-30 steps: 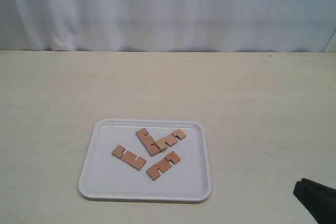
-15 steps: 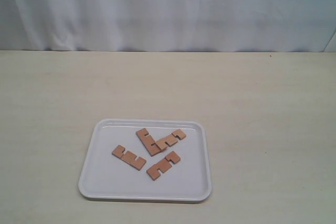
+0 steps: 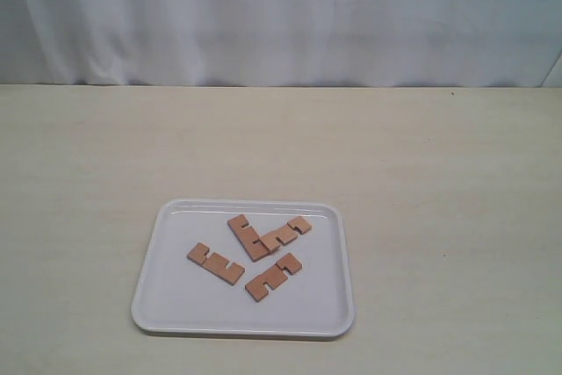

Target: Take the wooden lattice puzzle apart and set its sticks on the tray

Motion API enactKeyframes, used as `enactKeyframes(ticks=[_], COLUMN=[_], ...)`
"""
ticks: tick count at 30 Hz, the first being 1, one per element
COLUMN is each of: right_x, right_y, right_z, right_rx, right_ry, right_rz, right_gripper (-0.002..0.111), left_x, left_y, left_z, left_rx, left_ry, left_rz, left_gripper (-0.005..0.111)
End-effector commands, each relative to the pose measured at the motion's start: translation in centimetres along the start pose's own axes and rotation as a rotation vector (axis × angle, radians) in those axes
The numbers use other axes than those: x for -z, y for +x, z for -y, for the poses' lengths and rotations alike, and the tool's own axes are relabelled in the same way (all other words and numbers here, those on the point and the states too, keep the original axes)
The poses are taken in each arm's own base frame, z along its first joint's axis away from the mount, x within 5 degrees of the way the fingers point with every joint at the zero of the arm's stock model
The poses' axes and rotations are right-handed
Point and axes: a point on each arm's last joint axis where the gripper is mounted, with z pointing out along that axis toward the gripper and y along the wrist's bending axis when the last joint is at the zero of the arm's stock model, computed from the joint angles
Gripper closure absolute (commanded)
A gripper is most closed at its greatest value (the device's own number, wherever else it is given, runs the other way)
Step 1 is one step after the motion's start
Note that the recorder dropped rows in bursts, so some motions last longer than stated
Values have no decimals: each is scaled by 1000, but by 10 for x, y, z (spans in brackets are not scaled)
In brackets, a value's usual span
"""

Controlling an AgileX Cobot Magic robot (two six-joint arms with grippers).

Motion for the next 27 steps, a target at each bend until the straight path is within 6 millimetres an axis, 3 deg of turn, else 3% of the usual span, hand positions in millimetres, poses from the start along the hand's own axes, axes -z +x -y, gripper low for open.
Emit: enactKeyframes(ticks=[1, 27], right_x=[0, 0], right_y=[0, -1], right_z=[1, 1], right_rx=[42, 31], right_ry=[13, 9], right_rz=[15, 17], right_gripper=[104, 104], left_x=[0, 0], left_y=[0, 0], left_z=[0, 0], left_rx=[4, 4], left_ry=[1, 1], left_rz=[12, 12], left_gripper=[107, 107])
